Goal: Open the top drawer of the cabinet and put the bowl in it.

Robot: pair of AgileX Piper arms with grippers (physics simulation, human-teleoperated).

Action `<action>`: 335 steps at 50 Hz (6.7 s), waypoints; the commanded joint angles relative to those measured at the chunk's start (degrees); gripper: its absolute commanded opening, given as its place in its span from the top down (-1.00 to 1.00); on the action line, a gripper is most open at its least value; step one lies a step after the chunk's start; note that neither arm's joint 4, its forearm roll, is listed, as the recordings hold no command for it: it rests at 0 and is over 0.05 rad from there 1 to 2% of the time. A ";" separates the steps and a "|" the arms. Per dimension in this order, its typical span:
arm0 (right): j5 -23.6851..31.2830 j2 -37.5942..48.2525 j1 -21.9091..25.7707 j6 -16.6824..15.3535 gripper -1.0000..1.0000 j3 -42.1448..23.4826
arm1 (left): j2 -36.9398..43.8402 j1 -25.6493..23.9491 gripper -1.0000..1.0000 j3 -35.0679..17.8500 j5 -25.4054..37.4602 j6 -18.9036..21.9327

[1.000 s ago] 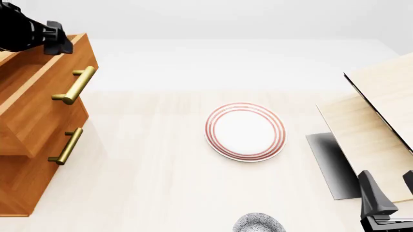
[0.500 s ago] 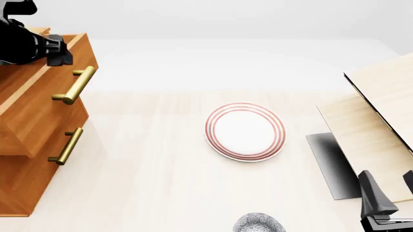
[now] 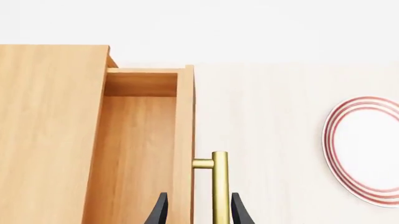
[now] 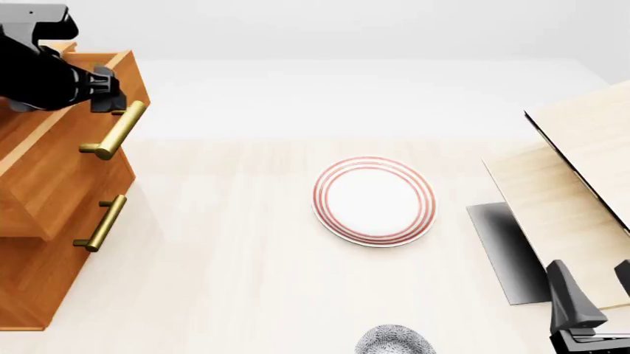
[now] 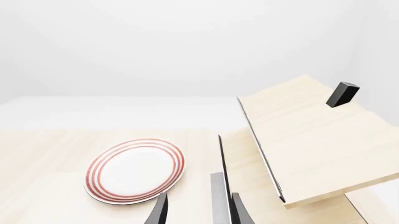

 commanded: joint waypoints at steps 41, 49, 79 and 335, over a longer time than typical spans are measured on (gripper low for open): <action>0.03 -0.06 -0.01 0.03 -1.00 0.04 | 4.14 -10.75 -1.00 -2.25 0.41 -2.24; 0.03 -0.06 -0.01 0.03 -1.00 0.04 | 4.32 -12.96 -1.00 -2.69 0.84 -3.29; 0.03 -0.06 -0.01 0.03 -1.00 0.04 | 4.29 -19.18 -1.00 -3.21 0.60 -6.39; 0.03 -0.06 -0.01 0.03 -1.00 0.04 | -5.30 -56.36 -1.00 33.89 -33.45 -8.48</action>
